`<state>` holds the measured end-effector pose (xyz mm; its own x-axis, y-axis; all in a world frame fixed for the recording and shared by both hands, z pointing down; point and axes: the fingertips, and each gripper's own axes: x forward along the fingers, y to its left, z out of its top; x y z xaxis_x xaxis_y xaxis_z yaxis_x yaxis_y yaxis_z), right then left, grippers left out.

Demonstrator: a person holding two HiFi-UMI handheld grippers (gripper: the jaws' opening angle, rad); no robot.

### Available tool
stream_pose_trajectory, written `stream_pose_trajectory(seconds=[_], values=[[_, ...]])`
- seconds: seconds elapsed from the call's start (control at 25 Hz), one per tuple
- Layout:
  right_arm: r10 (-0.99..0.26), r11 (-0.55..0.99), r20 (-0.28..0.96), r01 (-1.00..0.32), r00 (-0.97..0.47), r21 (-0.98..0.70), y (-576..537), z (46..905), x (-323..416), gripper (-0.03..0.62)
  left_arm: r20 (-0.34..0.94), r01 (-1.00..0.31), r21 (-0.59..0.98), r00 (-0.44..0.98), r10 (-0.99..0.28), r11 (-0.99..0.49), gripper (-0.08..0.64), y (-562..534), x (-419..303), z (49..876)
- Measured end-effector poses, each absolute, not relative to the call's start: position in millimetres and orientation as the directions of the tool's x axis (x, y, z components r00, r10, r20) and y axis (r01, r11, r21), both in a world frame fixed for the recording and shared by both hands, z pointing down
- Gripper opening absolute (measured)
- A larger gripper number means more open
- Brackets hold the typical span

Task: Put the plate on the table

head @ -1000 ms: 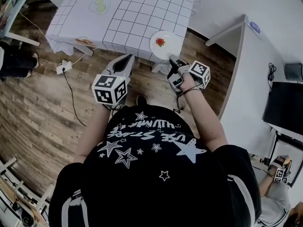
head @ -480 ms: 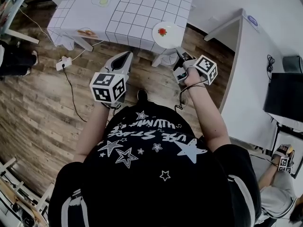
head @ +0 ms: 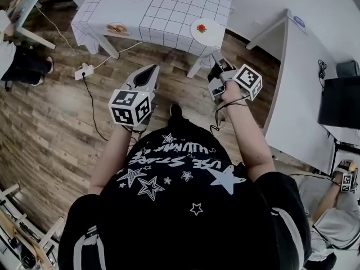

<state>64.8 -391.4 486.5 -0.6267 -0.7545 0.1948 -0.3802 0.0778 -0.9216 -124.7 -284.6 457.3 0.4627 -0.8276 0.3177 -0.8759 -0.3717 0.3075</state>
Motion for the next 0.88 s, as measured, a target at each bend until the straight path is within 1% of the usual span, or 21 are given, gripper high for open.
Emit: stream_pose_trajectory(seconds=[0.2,0.36,0.64,0.88], values=[[-0.737,0.132,0.168,-0.383,-0.655,-0.914,-342,479,48,0.026,0.306,-0.900,0.271,0.417,-0.856,-0.341,0.009,-236,-153,448],[-0.727,0.178,0.137,-0.377,-0.673,-0.909,-292,473,40,0.020,0.298,-0.908,0.280,0.391,-0.870,-0.312,0.009,-191,-172,442],[-0.715,0.223,0.101,-0.362,-0.692,-0.905,-197,468,43,0.017,0.316,-0.880,0.298,0.457,-0.831,-0.370,0.009,-121,-153,448],[-0.717,0.274,0.089,-0.397,-0.691,-0.876,-125,460,56,0.014,0.301,-0.838,0.337,0.528,-0.794,-0.430,0.009,-75,-125,450]])
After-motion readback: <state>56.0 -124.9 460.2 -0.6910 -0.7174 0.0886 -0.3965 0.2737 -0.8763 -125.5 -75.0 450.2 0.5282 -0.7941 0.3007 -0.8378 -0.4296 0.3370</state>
